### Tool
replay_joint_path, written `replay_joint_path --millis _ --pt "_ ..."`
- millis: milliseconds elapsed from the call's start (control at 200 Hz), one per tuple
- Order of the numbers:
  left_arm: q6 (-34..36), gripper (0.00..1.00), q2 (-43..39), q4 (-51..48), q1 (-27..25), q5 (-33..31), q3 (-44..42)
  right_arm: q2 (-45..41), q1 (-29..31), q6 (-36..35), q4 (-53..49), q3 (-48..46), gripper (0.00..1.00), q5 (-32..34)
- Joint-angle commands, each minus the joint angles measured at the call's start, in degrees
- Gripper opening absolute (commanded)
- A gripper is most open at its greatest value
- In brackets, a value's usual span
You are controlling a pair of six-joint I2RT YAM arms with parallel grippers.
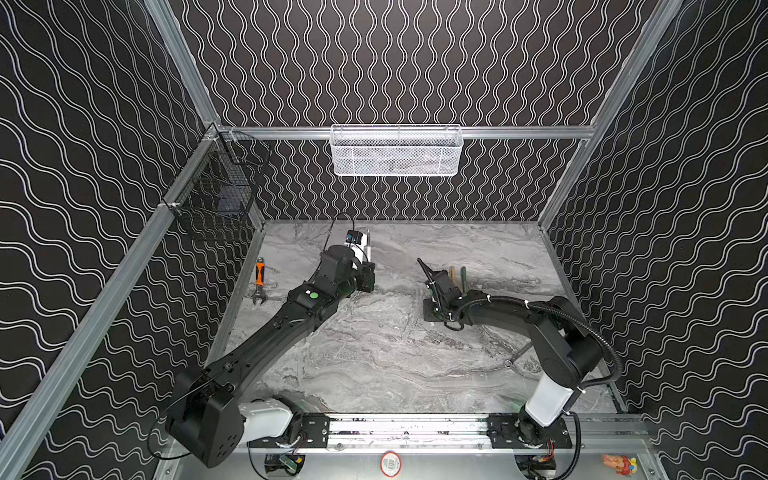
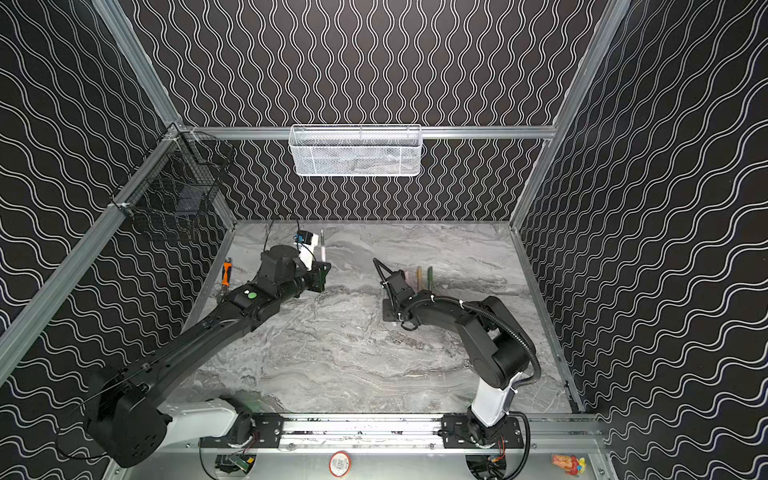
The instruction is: Insert the pens into the pen caps
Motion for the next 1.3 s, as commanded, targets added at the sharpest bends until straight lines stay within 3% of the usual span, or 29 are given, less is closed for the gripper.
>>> replay_joint_path --millis 0,200,410,696,1291 --pt "0.35 0.04 0.25 3.33 -0.88 2.93 -0.2 -1.09 -0.19 1.46 -1.05 0.5 0.33 -2.11" --pt "1.17 0.04 0.08 3.12 -2.13 3.2 0.03 -5.71 -1.79 -1.65 -4.81 1.15 0.35 -5.19" --pt "1.07 0.04 0.7 3.2 -2.62 4.25 0.32 -4.34 -2.74 -6.1 -8.44 4.16 0.29 -7.36" --pt "1.21 0.04 0.95 3.78 -3.56 4.76 0.13 0.26 -3.1 -5.72 -9.4 5.96 0.27 -8.39" --pt "1.85 0.04 1.61 3.13 -4.21 4.39 0.59 1.79 -3.06 -5.43 -7.92 4.37 0.25 -8.96"
